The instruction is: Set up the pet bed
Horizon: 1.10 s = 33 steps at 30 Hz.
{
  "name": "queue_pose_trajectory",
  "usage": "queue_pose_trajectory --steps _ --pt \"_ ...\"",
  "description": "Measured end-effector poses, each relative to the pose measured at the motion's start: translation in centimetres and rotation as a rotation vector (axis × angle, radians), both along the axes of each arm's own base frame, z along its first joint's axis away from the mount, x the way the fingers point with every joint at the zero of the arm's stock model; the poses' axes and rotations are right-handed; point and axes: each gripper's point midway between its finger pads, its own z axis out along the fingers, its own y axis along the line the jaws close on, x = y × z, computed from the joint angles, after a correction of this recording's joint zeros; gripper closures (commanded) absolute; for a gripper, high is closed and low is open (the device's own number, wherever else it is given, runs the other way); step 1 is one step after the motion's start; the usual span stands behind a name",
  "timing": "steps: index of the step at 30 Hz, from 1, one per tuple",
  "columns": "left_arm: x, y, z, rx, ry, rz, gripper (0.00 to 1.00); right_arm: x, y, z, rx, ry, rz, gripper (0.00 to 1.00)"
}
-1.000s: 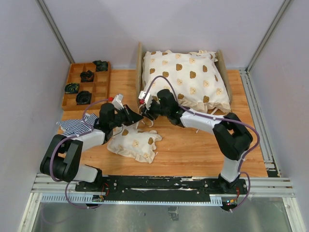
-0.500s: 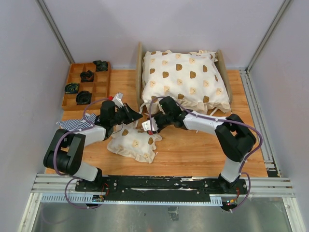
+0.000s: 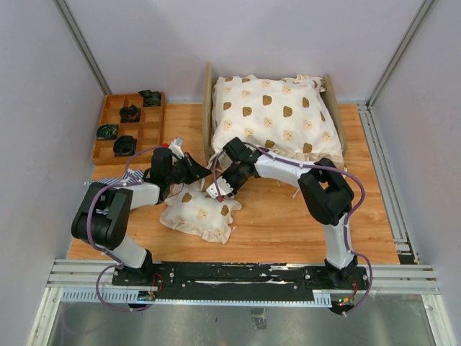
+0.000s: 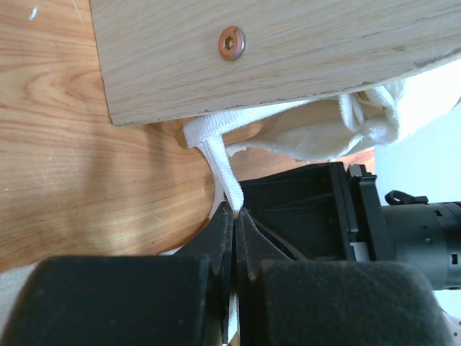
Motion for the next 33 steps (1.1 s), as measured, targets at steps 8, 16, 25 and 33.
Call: queue_pose_trajectory --steps 8,16,25,33 --pt "0.2 -0.1 -0.3 0.000 0.007 -0.003 1.00 0.3 -0.3 -1.5 -0.083 0.003 0.033 0.94" --pt "0.2 -0.1 -0.3 0.001 0.008 -0.003 0.98 -0.4 -0.7 -1.5 -0.074 0.039 -0.027 1.00" --pt "-0.4 0.1 -1.8 0.022 0.029 -0.011 0.96 -2.6 -0.5 3.8 0.212 0.123 -0.258 1.00" --pt "-1.2 0.3 -3.3 0.038 0.059 -0.016 0.93 -0.3 1.4 5.1 0.419 0.208 -0.526 1.00"
